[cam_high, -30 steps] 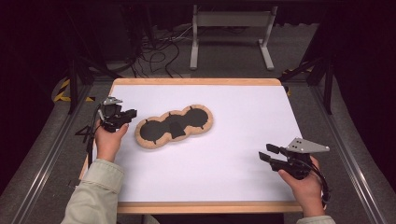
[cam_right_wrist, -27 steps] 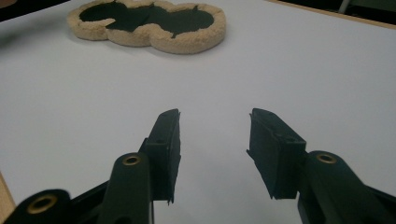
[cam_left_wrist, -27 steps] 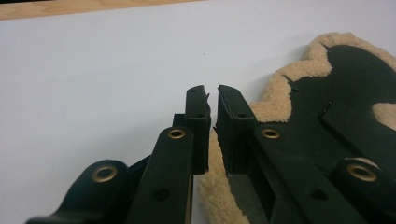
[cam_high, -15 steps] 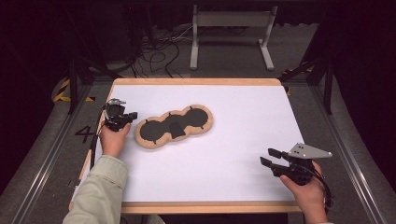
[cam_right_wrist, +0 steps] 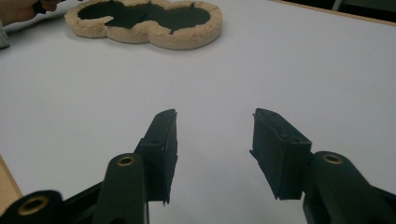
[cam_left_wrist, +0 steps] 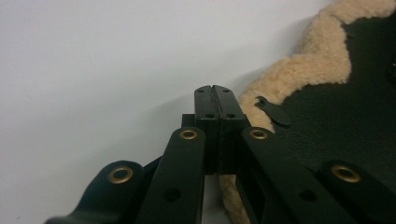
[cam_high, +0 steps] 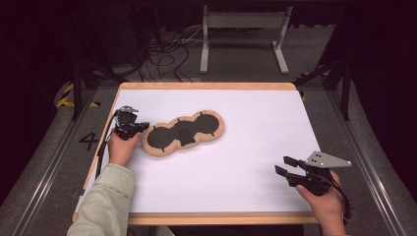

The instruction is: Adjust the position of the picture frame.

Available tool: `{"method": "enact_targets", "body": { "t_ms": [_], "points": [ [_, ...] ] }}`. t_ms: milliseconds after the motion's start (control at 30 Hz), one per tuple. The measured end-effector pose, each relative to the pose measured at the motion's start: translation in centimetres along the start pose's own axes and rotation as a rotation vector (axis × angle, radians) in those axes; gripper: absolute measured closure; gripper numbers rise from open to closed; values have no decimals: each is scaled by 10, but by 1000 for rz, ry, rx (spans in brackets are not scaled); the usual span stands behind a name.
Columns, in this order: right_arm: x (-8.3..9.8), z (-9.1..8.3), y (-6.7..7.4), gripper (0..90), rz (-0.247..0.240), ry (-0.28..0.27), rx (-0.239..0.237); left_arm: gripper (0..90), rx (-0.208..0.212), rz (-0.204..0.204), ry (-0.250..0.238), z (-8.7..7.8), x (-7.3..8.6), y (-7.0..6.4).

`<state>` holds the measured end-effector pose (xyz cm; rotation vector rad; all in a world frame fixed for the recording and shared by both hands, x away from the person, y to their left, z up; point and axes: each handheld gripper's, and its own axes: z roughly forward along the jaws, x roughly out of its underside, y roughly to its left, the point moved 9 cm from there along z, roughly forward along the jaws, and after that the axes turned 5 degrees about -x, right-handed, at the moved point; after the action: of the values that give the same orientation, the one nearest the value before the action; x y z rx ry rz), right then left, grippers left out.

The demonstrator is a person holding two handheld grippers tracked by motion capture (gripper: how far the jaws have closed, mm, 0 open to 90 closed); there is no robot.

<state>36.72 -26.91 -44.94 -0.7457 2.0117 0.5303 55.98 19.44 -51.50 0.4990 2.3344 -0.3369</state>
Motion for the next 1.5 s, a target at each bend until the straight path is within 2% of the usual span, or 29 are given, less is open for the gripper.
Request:
{"method": "enact_targets", "body": {
  "t_ms": [100, 233, 400, 533, 600, 700, 800, 933, 1000, 1067, 1167, 1200, 1267, 1300, 1333, 1400, 1500],
  "points": [
    [0, 1, 0, 508, -3, 0, -1, 900, -6, 14, 2, 0, 0, -1],
    [-2, 0, 0, 507, -2, -6, -5, 900, 28, 10, 18, -2, 2, -3],
    [-4, 1, 0, 504, -9, -8, -7, 900, 49, 78, 61, -8, 8, -13],
    [-7, 5, 1, 503, -13, -8, -15, 900, 68, 164, 99, -14, 13, -24],
    [-8, 7, 2, 503, -22, -6, -22, 900, 85, 192, 112, -16, 16, -31],
    [-10, 10, 3, 502, -26, -4, -29, 900, 95, 214, 122, -18, 18, -35],
    [-12, 14, 5, 501, -32, -1, -41, 900, 131, 255, 140, -22, 23, -44],
    [-15, 19, 6, 501, -39, -1, -53, 900, 162, 288, 158, -26, 28, -53],
    [-16, 22, 7, 511, -40, 1, -63, 900, 192, 290, 169, -29, 32, -57],
    [-17, 24, 9, 553, -43, 9, -75, 900, 199, 290, 172, -31, 33, -58],
    [-24, 33, 13, 723, -34, 22, -124, 900, 196, 286, 173, -33, 35, -59],
    [-27, 36, 14, 762, -41, 37, -127, 900, 180, 280, 165, -34, 35, -58],
    [-34, 48, 18, 828, -79, 76, -136, 898, 144, 260, 146, -38, 34, -56],
    [-41, 61, 22, 849, -99, 103, -158, 894, 144, 260, 146, -38, 34, -56],
    [-41, 61, 22, 849, -99, 103, -158, 894, 137, 248, 129, -42, 33, -56],
    [-53, 80, 26, 874, -126, 151, -161, 877, 127, 233, 99, -49, 34, -55],
    [-80, 110, 28, 890, -160, 187, -170, 820, 126, 194, 52, -63, 38, -52]
  ]
}}
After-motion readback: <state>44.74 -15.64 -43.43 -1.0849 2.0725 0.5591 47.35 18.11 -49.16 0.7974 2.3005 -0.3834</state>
